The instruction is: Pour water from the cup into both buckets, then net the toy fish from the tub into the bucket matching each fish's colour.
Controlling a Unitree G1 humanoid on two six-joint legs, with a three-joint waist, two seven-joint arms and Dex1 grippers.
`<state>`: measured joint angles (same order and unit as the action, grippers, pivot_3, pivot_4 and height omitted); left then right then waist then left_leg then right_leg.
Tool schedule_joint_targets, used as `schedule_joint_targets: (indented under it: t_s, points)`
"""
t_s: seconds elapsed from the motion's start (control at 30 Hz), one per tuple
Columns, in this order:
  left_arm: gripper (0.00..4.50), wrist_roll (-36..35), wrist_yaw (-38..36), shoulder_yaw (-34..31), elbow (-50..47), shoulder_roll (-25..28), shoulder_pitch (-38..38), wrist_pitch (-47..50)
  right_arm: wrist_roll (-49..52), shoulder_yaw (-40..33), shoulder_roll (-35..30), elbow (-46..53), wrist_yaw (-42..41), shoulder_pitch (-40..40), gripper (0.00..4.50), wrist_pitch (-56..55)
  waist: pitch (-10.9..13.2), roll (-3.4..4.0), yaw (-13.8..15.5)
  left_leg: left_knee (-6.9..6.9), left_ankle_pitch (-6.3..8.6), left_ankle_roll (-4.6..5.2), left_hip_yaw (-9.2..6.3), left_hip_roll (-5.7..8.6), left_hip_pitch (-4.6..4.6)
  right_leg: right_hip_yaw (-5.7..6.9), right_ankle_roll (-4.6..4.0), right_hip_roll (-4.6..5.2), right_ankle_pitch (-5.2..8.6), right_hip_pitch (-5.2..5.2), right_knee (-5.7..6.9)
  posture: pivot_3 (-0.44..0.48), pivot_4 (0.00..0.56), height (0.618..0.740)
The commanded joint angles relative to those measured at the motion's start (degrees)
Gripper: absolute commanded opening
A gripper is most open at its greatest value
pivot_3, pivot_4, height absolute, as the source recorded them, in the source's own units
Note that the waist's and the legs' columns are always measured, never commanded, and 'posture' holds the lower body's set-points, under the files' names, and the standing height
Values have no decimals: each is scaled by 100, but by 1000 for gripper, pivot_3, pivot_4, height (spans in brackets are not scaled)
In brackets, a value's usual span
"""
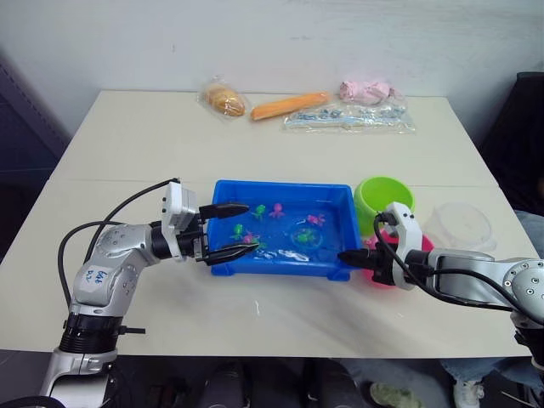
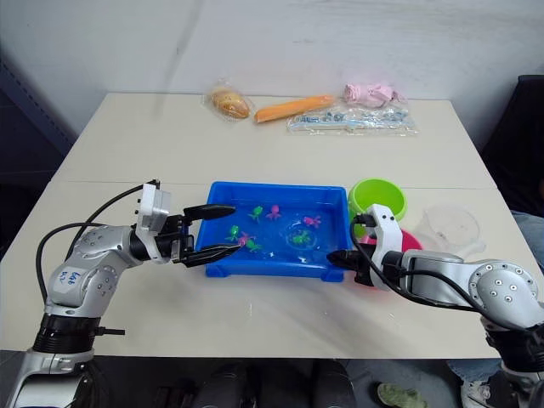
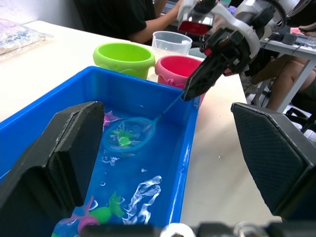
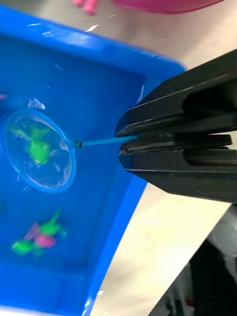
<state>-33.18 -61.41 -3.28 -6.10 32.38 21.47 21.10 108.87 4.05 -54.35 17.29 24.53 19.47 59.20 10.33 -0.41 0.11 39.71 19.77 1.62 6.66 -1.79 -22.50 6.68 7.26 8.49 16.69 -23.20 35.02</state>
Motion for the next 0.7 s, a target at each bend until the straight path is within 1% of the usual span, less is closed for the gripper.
schedule_joint_targets:
  t_s: [0.03,0.27,0.37,0.43,0.57,0.7]
  points:
    - [4432,-41,17,-66,-213,30,-78,-28,346,40,-145,53,70,91,0,82,0,0,-1,0,0,0,0,-1,0,0,0,-1,0,0,0,0,150,740]
    - [4432,-53,75,-62,-274,4,-142,-37,340,16,136,-171,482,174,0,-245,0,0,0,0,0,0,0,-1,0,0,0,0,0,0,-1,0,150,740]
    - [4432,-53,77,-59,-268,1,-143,-49,196,-28,268,-313,714,262,0,-363,0,0,-3,0,0,0,1,-1,-1,-1,1,0,0,-2,0,0,150,740]
    - [4432,-51,72,-54,-260,-2,-134,-58,-117,-84,362,-352,823,358,0,-437,0,0,-6,0,0,0,2,-1,-1,-1,1,0,-1,-3,1,0,150,740]
    - [4432,-44,64,-42,-230,-18,-106,-76,-387,-106,552,-380,778,583,0,-409,0,0,-7,0,0,-1,6,-1,-2,-4,1,-1,-1,-7,3,0,150,740]
    - [4432,-28,61,-24,-200,-42,-73,-102,-876,-146,770,-271,462,627,0,-394,0,0,-9,0,0,-1,7,-1,-5,-4,1,-1,-1,-10,2,0,150,740]
